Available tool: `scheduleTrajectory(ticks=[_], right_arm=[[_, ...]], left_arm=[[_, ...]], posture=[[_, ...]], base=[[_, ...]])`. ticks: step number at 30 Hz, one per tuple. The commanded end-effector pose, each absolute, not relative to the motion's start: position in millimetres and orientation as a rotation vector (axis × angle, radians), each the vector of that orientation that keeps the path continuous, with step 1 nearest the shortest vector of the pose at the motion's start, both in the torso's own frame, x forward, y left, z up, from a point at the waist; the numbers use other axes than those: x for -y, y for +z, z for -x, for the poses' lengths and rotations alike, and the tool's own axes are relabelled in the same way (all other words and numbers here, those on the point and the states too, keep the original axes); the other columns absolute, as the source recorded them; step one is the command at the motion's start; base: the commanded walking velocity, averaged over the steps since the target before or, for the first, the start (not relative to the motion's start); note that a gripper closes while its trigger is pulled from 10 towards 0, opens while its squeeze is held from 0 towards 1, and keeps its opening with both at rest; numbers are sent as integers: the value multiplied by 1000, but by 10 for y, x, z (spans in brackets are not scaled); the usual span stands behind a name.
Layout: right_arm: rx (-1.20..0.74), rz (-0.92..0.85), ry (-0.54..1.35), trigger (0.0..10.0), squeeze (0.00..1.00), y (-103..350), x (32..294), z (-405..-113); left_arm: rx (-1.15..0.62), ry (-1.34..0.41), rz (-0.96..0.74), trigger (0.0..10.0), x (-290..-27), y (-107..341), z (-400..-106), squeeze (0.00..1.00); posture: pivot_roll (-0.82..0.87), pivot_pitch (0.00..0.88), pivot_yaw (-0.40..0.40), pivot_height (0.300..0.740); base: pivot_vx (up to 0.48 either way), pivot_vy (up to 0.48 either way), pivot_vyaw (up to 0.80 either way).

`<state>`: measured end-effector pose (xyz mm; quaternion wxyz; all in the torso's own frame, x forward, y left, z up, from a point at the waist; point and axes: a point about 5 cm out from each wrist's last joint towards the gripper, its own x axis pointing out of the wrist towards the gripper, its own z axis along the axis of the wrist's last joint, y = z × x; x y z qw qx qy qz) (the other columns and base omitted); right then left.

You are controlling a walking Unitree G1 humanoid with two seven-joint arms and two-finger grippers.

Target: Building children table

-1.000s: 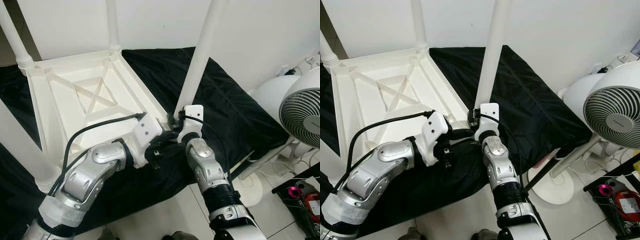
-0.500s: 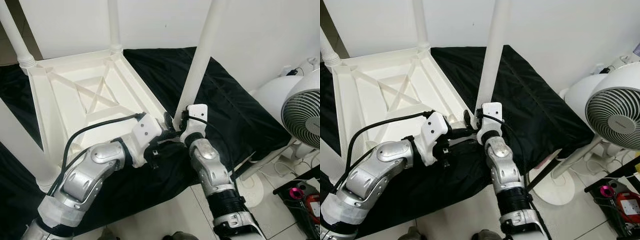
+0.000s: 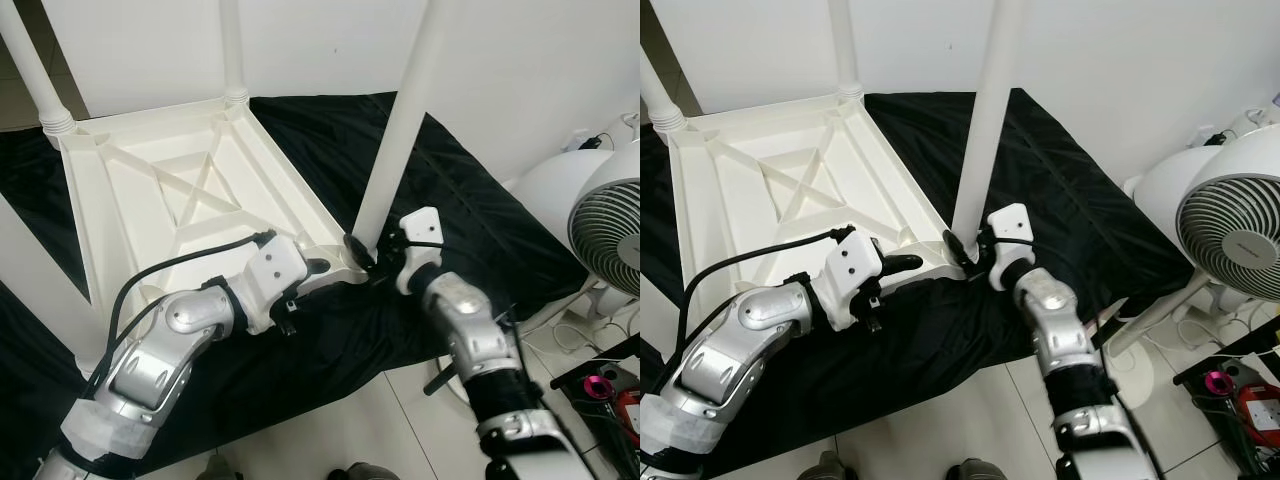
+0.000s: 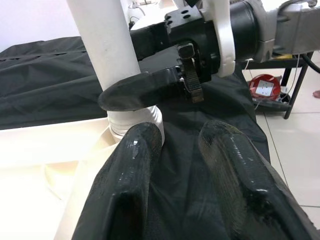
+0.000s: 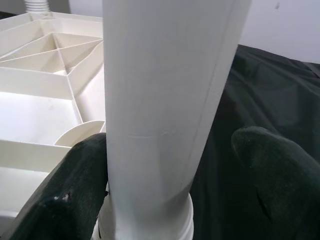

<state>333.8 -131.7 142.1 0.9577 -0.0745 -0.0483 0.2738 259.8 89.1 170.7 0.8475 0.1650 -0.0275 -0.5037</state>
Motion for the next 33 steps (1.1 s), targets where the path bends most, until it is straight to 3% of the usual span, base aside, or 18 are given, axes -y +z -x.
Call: scheduleTrajectory(ticks=[1,18,19,20,21,32,33], right_arm=[[91,174,565,10000,0,1404,1355,-3353],[42,216,784,10000,0,1412,1242,-3518],[32,221,804,2745,0,1408,1217,-3536],[32,221,804,2745,0,1408,1217,-3536],[25,224,820,0,0,1395,1205,-3548],[-7,210,829,0,0,1283,1275,-3527],[-7,183,802,10000,0,1275,1304,-3529]], left_arm=[[56,-983,-354,10000,-909,1665,-2621,0],[58,-1023,-345,10000,-878,1657,-2583,0],[58,-1033,-337,10000,-862,1662,-2573,0],[58,-1033,-337,10000,-862,1662,-2573,0],[56,-1042,-331,10000,-846,1660,-2561,0],[49,-1055,-325,10000,-822,1642,-2524,0],[48,-1057,-323,10000,-821,1641,-2522,0]], posture=[[-81,40,-30,740],[-56,36,-30,740],[-53,38,-34,740],[-53,38,-34,740],[-50,39,-36,740],[-49,43,-39,740],[-52,43,-37,740]], base=[[0,0,0],[0,0,0],[0,0,0],[0,0,0],[0,0,0],[0,0,0],[0,0,0]])
